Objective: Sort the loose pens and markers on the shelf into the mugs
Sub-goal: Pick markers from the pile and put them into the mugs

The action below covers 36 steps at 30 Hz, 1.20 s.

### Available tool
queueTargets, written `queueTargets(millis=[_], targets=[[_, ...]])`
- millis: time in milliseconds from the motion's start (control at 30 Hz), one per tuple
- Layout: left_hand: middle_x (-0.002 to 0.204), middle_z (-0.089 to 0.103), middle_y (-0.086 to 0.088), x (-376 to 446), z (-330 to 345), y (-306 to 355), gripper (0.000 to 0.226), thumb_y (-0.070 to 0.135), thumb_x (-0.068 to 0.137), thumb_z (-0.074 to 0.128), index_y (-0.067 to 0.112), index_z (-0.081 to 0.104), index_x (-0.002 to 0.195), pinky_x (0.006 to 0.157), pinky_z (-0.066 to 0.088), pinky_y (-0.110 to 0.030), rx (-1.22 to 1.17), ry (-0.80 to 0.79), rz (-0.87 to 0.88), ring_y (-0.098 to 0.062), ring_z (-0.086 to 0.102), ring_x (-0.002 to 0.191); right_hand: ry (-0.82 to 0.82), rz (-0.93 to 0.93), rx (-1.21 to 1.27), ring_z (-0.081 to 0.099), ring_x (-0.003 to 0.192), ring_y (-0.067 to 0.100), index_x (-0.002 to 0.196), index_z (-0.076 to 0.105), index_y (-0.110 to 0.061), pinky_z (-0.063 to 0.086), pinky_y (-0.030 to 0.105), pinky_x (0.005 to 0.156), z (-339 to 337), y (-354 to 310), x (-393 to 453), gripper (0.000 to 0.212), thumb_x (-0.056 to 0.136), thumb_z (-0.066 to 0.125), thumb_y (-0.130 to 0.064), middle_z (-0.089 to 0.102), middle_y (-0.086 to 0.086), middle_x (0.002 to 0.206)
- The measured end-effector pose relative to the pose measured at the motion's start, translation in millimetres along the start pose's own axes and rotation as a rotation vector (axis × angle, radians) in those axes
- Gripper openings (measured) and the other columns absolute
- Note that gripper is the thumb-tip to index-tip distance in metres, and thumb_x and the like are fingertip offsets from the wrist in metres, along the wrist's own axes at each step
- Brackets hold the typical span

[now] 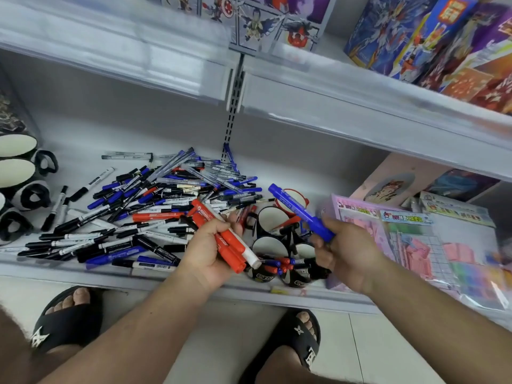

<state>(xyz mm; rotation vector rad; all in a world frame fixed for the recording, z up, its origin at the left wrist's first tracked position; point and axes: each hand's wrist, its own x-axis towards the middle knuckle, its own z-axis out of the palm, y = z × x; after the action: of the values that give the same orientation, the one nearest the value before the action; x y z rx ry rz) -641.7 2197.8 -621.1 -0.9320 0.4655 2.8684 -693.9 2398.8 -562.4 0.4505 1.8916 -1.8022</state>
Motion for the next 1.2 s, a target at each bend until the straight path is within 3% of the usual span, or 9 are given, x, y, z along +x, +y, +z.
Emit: queueTargets(millis=[200,267,400,533,800,900,1067,1133,1200], targets=[[0.080,0.059,0.002,12.9,-1.1,-6.6,0.016,0.003,0.085,0.047,0.014,0.059,0.085,0.082,0.044,-0.028,0.085,-0.101,-0.024,-0.012,0.057,0.069,0.321,-0.127,-0.127,0.037,0.047,0.016,0.088,0.061,-0.010,0.029,0.027,0.047,-65.5,-26.1,31.4,0.023,0.099,0.053,-0.027,0.048,0.005,0.057],[0.078,0.059,0.002,17.0,-0.4,-8.4,0.016,0.003,0.083,0.047,0.014,0.059,0.083,0.081,0.043,-0.029,0.094,-0.115,-0.017,-0.012,0.056,0.065,0.374,-0.224,-0.347,0.041,0.050,0.020,0.094,0.067,-0.005,0.034,0.030,0.052,-81.0,-32.6,39.0,0.021,0.097,0.056,-0.022,0.052,0.007,0.058],[0.080,0.056,0.000,23.0,-1.3,-8.8,0.021,0.004,0.071,0.052,0.016,0.056,0.088,0.075,0.044,-0.029,0.177,-0.184,-0.016,-0.013,0.056,0.064,0.360,-0.397,-1.012,0.056,0.059,0.024,0.089,0.071,-0.020,0.043,0.027,0.054,-94.3,-44.7,49.7,0.012,0.092,0.062,-0.027,0.064,0.006,0.070],[0.081,0.057,-0.002,19.3,-4.8,-9.4,0.033,0.000,0.070,0.051,0.016,0.054,0.099,0.076,0.046,-0.031,0.219,-0.221,-0.002,-0.015,0.057,0.064,0.429,-0.482,-1.203,0.055,0.064,0.018,0.087,0.063,-0.017,0.039,0.023,0.052,-89.2,-39.6,77.6,0.016,0.089,0.065,-0.032,0.062,0.006,0.076],[0.083,0.063,0.000,10.1,-12.9,-2.5,0.036,-0.002,0.065,0.060,0.019,0.066,0.093,0.071,0.046,-0.035,0.298,-0.320,-0.005,-0.015,0.059,0.070,0.290,-0.412,-1.384,0.048,0.062,0.010,0.087,0.062,-0.017,0.031,0.020,0.051,-59.5,-5.6,119.9,0.016,0.090,0.066,-0.033,0.059,0.000,0.073],[0.080,0.061,0.000,9.8,-12.4,-2.7,0.036,-0.003,0.065,0.057,0.018,0.064,0.094,0.068,0.046,-0.034,0.275,-0.342,-0.007,-0.015,0.058,0.067,0.272,-0.391,-1.453,0.052,0.062,0.013,0.085,0.061,-0.015,0.034,0.026,0.052,-55.0,-1.3,135.8,0.025,0.096,0.057,-0.037,0.060,0.002,0.070],[0.080,0.059,0.000,15.4,-12.7,-2.0,0.034,-0.003,0.064,0.056,0.015,0.058,0.093,0.058,0.051,-0.029,0.226,-0.327,-0.015,-0.014,0.058,0.062,0.229,-0.309,-1.444,0.053,0.064,0.019,0.082,0.058,-0.011,0.040,0.028,0.053,-44.6,6.1,151.5,0.027,0.100,0.044,-0.025,0.061,0.009,0.078],[0.081,0.059,0.001,19.8,-14.9,-2.4,0.038,-0.003,0.065,0.056,0.017,0.057,0.097,0.060,0.050,-0.030,0.201,-0.324,-0.005,-0.014,0.057,0.062,0.183,-0.276,-1.459,0.054,0.067,0.018,0.087,0.060,-0.011,0.042,0.027,0.057,-41.7,12.7,153.1,0.024,0.101,0.044,-0.022,0.061,0.009,0.085],[0.081,0.059,0.002,23.6,-17.3,-3.2,0.040,-0.003,0.065,0.056,0.018,0.057,0.099,0.065,0.046,-0.031,0.197,-0.319,-0.007,-0.014,0.057,0.063,0.087,-0.237,-1.551,0.059,0.085,0.024,0.108,0.063,-0.010,0.042,0.027,0.071,-39.2,20.1,153.3,0.022,0.100,0.044,-0.019,0.061,0.012,0.100]])
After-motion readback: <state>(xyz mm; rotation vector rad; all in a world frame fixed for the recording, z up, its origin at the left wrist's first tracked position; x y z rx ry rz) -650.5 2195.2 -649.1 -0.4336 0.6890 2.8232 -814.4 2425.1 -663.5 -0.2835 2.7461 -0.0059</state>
